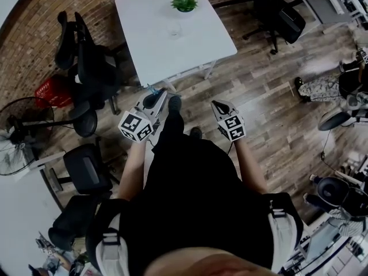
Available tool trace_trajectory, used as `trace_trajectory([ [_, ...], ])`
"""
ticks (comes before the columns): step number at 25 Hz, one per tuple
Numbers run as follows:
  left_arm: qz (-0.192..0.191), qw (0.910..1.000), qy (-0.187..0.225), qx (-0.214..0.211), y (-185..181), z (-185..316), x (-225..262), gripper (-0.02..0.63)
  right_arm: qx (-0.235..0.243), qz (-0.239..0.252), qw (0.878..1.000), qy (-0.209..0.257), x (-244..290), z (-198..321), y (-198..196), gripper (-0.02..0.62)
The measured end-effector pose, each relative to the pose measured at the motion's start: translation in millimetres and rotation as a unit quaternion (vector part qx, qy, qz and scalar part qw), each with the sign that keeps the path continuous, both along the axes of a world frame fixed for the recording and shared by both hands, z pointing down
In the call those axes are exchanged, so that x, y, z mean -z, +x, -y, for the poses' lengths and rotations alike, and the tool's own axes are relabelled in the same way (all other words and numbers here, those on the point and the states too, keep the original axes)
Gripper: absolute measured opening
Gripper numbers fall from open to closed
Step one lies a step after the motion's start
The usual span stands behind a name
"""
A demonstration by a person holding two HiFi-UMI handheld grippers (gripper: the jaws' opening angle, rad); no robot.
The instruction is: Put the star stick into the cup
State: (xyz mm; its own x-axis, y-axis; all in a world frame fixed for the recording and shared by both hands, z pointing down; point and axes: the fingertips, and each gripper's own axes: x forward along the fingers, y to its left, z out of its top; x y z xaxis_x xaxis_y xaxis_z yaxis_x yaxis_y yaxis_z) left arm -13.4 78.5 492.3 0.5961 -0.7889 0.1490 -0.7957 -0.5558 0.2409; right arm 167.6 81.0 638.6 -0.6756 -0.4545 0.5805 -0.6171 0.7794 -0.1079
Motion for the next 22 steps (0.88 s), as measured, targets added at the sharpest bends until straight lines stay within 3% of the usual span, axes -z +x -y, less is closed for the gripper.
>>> trace_trajectory([
  [14, -0.01, 0.9999, -0.004, -0.011, -61.4, 93.2, -6.6, 0.027, -0.014, -0.003, 1.0, 0.007, 3.6, 90.5, -69.4, -0.002],
  [22, -0.012, 0.9998, 0.005, -0.015, -95.1, 150.3, -3.4, 0.027, -0.046, -0.006, 0.999, 0.008, 2.4, 128.6, -84.8, -0.002],
])
